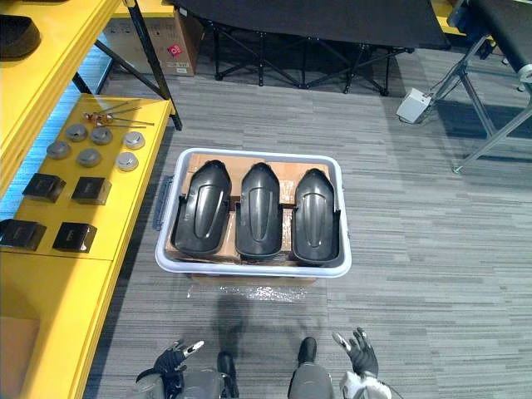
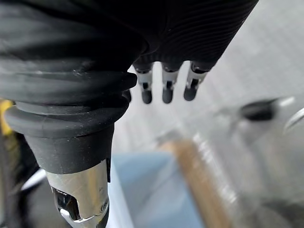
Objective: Walk over and take plastic housings, then place them on the shelf
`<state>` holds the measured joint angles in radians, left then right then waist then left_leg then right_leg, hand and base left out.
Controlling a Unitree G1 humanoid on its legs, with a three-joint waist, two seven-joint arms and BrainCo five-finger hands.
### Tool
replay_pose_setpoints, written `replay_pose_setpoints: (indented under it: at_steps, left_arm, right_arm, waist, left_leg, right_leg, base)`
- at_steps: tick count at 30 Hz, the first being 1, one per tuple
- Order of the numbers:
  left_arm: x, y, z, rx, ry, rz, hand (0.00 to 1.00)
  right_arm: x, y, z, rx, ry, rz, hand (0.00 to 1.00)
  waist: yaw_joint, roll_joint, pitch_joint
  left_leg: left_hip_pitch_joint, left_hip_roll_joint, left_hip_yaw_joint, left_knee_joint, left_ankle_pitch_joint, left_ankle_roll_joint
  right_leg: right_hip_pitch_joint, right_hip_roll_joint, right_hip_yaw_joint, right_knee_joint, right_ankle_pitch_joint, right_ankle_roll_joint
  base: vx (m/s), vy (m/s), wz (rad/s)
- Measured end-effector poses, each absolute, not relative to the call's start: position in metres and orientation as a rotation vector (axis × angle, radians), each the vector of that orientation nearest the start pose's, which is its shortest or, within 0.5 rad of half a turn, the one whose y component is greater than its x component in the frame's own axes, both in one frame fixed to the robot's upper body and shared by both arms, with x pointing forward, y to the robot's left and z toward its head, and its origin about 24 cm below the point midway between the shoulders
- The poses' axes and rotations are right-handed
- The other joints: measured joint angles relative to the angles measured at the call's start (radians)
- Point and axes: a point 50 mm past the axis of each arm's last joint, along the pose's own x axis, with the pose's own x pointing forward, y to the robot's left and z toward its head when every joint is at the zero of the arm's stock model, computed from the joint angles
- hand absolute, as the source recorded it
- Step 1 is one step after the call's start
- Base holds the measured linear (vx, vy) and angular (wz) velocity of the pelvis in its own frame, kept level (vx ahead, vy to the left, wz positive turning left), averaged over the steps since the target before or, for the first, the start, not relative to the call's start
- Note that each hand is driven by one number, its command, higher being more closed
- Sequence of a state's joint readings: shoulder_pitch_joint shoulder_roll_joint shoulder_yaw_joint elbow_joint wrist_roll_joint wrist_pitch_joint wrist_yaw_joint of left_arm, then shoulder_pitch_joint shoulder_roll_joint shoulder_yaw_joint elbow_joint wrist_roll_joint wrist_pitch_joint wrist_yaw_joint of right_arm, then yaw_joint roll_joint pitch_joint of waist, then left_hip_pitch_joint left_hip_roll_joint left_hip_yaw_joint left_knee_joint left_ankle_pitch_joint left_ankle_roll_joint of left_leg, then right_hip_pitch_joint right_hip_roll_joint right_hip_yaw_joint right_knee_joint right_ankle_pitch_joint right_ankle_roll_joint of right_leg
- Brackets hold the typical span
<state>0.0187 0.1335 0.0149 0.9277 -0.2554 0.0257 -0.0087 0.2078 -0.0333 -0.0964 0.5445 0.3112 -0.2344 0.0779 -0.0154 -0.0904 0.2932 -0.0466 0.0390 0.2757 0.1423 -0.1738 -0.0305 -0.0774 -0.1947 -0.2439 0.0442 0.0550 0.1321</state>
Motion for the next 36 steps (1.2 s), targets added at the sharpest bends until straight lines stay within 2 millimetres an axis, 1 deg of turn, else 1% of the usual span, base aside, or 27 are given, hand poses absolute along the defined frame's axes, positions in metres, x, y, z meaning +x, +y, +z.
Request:
replay_pose_setpoints:
  at_steps: [1,2,5,6,7,8,9,11,12,13,14,15,17,18,20,21,22,23,24,25,26,27,28,30,32,34,36]
  left_arm:
    - [0.144,0.203,-0.140,-0.121,0.942,0.194,0.00]
    - [0.145,0.206,-0.139,-0.113,0.937,0.198,0.00]
    - [0.144,0.210,-0.139,-0.092,0.942,0.196,0.00]
    - [0.144,0.211,-0.138,-0.082,0.941,0.193,0.00]
    - [0.145,0.212,-0.138,-0.083,0.938,0.194,0.00]
    - [0.146,0.214,-0.137,-0.084,0.921,0.203,0.00]
    - [0.146,0.217,-0.136,-0.076,0.913,0.208,0.00]
    - [0.150,0.220,-0.133,-0.079,0.882,0.221,0.00]
    - [0.152,0.220,-0.133,-0.087,0.874,0.224,0.00]
    - [0.153,0.220,-0.132,-0.099,0.860,0.231,0.00]
    - [0.154,0.220,-0.131,-0.100,0.857,0.230,0.00]
    - [0.155,0.219,-0.131,-0.101,0.854,0.230,0.00]
    - [0.161,0.219,-0.128,-0.103,0.835,0.224,0.00]
    - [0.164,0.218,-0.127,-0.105,0.827,0.218,0.00]
    - [0.173,0.215,-0.124,-0.112,0.800,0.206,0.00]
    - [0.175,0.214,-0.123,-0.118,0.795,0.203,0.00]
    - [0.180,0.213,-0.121,-0.128,0.785,0.202,0.00]
    - [0.185,0.212,-0.119,-0.128,0.773,0.198,0.00]
    - [0.190,0.210,-0.117,-0.132,0.759,0.192,0.00]
    - [0.197,0.205,-0.114,-0.142,0.742,0.186,0.00]
    - [0.199,0.202,-0.113,-0.147,0.735,0.187,0.00]
    - [0.204,0.199,-0.111,-0.156,0.723,0.191,0.00]
    - [0.209,0.196,-0.109,-0.159,0.711,0.186,0.00]
    - [0.219,0.190,-0.105,-0.145,0.690,0.167,0.00]
    - [0.225,0.187,-0.102,-0.148,0.671,0.161,0.00]
    - [0.228,0.186,-0.100,-0.175,0.662,0.168,0.00]
    - [0.232,0.181,-0.099,-0.183,0.654,0.158,0.00]
  right_arm:
    - [0.160,-0.192,-0.084,0.245,0.419,-0.213,0.00]
    - [0.168,-0.191,-0.070,0.216,0.339,-0.200,0.00]
    - [0.185,-0.192,-0.035,0.188,0.168,-0.206,0.00]
    - [0.189,-0.193,-0.022,0.181,0.111,-0.212,0.00]
    - [0.191,-0.194,-0.016,0.178,0.084,-0.214,0.00]
    - [0.195,-0.194,-0.004,0.181,0.030,-0.209,0.00]
    - [0.197,-0.194,0.002,0.180,0.001,-0.206,0.00]
    - [0.202,-0.200,0.023,0.149,-0.087,-0.198,0.00]
    - [0.205,-0.201,0.027,0.141,-0.101,-0.199,0.00]
    - [0.209,-0.203,0.035,0.130,-0.136,-0.195,0.00]
    - [0.213,-0.206,0.042,0.126,-0.169,-0.198,0.00]
    - [0.215,-0.207,0.046,0.125,-0.183,-0.201,0.00]
    - [0.227,-0.213,0.058,0.134,-0.220,-0.220,0.00]
    - [0.232,-0.217,0.065,0.128,-0.242,-0.236,0.00]
    - [0.259,-0.236,0.086,0.091,-0.292,-0.315,0.00]
    - [0.268,-0.240,0.091,0.083,-0.297,-0.337,0.00]
    - [0.284,-0.249,0.101,0.071,-0.301,-0.385,0.00]
    - [0.296,-0.258,0.110,0.060,-0.304,-0.434,0.00]
    - [0.307,-0.268,0.118,0.048,-0.306,-0.479,0.00]
    - [0.320,-0.280,0.131,0.041,-0.305,-0.528,0.00]
    - [0.327,-0.285,0.138,0.054,-0.308,-0.545,0.00]
    - [0.337,-0.292,0.153,0.073,-0.324,-0.575,0.00]
    - [0.345,-0.297,0.170,0.082,-0.347,-0.593,0.00]
    - [0.351,-0.308,0.192,0.070,-0.373,-0.639,0.00]
    - [0.355,-0.313,0.199,0.087,-0.358,-0.663,0.00]
    - [0.357,-0.317,0.198,0.077,-0.325,-0.678,0.00]
    - [0.358,-0.322,0.194,0.040,-0.279,-0.690,0.00]
  waist:
    - [0.000,-0.003,0.006]
    - [0.000,-0.007,0.017]
    - [-0.003,-0.022,0.033]
    - [-0.003,-0.025,0.035]
    - [-0.003,-0.029,0.040]
    - [0.000,-0.035,0.051]
    - [-0.001,-0.037,0.058]
    - [-0.008,-0.040,0.091]
    - [-0.008,-0.040,0.099]
    - [-0.008,-0.038,0.113]
    - [-0.013,-0.036,0.115]
    - [-0.014,-0.034,0.116]
    - [-0.014,-0.030,0.140]
    - [-0.016,-0.026,0.149]
    - [-0.016,-0.015,0.169]
    - [-0.016,-0.014,0.170]
    - [-0.014,-0.008,0.173]
    - [-0.011,0.001,0.181]
    - [0.000,0.010,0.189]
    - [0.010,0.026,0.202]
    - [0.017,0.033,0.206]
    - [0.033,0.042,0.210]
    - [0.041,0.053,0.217]
    - [0.055,0.070,0.226]
    - [0.062,0.074,0.228]
    - [0.063,0.076,0.229]
    - [0.066,0.087,0.235]
  left_leg:
    - [-0.006,0.002,-0.002,0.001,0.001,-0.001]
    - [-0.007,0.002,-0.002,0.001,0.003,-0.002]
    - [-0.004,0.006,0.009,0.007,0.003,-0.001]
    - [0.003,0.007,0.014,0.007,0.003,-0.001]
    - [0.009,0.008,0.020,0.007,0.003,-0.001]
    - [0.017,0.012,0.039,0.009,0.002,-0.001]
    - [0.017,0.013,0.040,0.011,0.002,-0.001]
    - [0.009,0.018,0.040,0.032,-0.013,0.002]
    - [0.008,0.018,0.040,0.038,-0.017,0.002]
    - [0.004,0.018,0.039,0.046,-0.022,0.006]
    - [-0.012,0.016,0.035,0.051,-0.024,0.007]
    - [-0.023,0.015,0.034,0.054,-0.025,0.009]
    - [-0.049,0.009,0.019,0.072,-0.027,0.012]
    - [-0.062,0.005,0.006,0.080,-0.027,0.013]
    - [-0.116,-0.001,-0.027,0.102,-0.029,0.018]
    - [-0.138,-0.002,-0.033,0.117,-0.030,0.019]
    - [-0.180,-0.003,-0.059,0.146,-0.030,0.019]
    - [-0.207,0.000,-0.078,0.166,-0.030,0.020]
    - [-0.228,0.002,-0.088,0.182,-0.030,0.020]
    - [-0.248,0.002,-0.108,0.198,-0.030,0.020]
    - [-0.258,0.003,-0.113,0.206,-0.030,0.020]
    - [-0.280,0.003,-0.124,0.220,-0.030,0.020]
    - [-0.302,0.004,-0.134,0.232,-0.030,0.020]
    - [-0.342,0.003,-0.159,0.262,-0.030,0.020]
    - [-0.368,0.005,-0.169,0.280,-0.030,0.020]
    - [-0.382,0.004,-0.182,0.288,-0.030,0.020]
    - [-0.390,0.000,-0.188,0.293,-0.030,0.020]
  right_leg:
    - [-0.004,0.004,0.000,0.000,0.000,-0.001]
    - [-0.006,0.008,0.000,0.000,0.000,-0.004]
    - [-0.008,0.013,0.015,-0.006,0.002,-0.009]
    - [-0.008,0.016,0.030,-0.010,0.007,-0.016]
    - [-0.006,0.017,0.037,-0.010,0.008,-0.017]
    - [-0.007,0.021,0.058,-0.012,0.013,-0.022]
    - [-0.007,0.023,0.062,-0.015,0.017,-0.027]
    - [-0.009,0.027,0.071,-0.022,0.026,-0.032]
    - [-0.009,0.027,0.077,-0.022,0.026,-0.032]
    - [-0.012,0.026,0.082,-0.022,0.027,-0.031]
    - [-0.025,0.021,0.082,-0.022,0.029,-0.028]
    - [-0.034,0.020,0.082,-0.022,0.030,-0.028]
    - [-0.044,0.013,0.082,-0.022,0.033,-0.024]
    - [-0.048,0.010,0.080,-0.022,0.034,-0.023]
    - [-0.078,0.002,0.077,-0.020,0.040,-0.015]
    - [-0.090,0.001,0.075,-0.019,0.040,-0.014]
    - [-0.110,0.000,0.063,-0.013,0.040,-0.014]
    - [-0.123,0.000,0.050,-0.003,0.040,-0.014]
    - [-0.136,0.001,0.050,0.007,0.040,-0.014]
    - [-0.146,0.001,0.049,0.016,0.040,-0.014]
    - [-0.153,0.002,0.048,0.020,0.040,-0.014]
    - [-0.171,0.002,0.048,0.028,0.040,-0.014]
    - [-0.188,0.002,0.044,0.038,0.040,-0.014]
    - [-0.212,0.001,0.023,0.053,0.040,-0.015]
    - [-0.237,0.000,0.020,0.075,0.038,-0.017]
    - [-0.251,-0.004,0.012,0.091,0.036,-0.020]
    - [-0.256,-0.012,-0.004,0.102,0.035,-0.020]
  base:
    - [0.00,-0.046,0.02]
    - [0.01,-0.032,-0.01]
    - [0.02,-0.025,-0.16]
    - [0.02,-0.005,-0.27]
    - [0.02,0.002,-0.36]
    - [0.01,0.003,-0.30]
    - [-0.01,-0.006,-0.31]
    - [-0.02,-0.010,-0.15]
    - [-0.03,0.005,-0.11]
    - [-0.05,0.008,-0.06]
    - [-0.05,0.005,-0.01]
    - [-0.04,0.007,0.09]
    - [-0.04,0.008,0.16]
    - [-0.07,0.005,0.29]
    - [-0.07,0.002,0.32]
    - [-0.09,0.000,0.30]
    - [-0.09,-0.013,0.35]
    - [-0.10,-0.018,0.38]
    - [-0.09,-0.019,0.36]
    - [-0.09,-0.002,0.26]
    - [-0.11,0.003,0.17]
    - [-0.11,0.003,0.09]
    - [-0.11,0.001,0.09]
    - [-0.08,-0.006,0.15]
    - [-0.06,-0.003,0.10]
    - [-0.07,-0.003,0.09]
    - [-0.06,0.005,0.09]
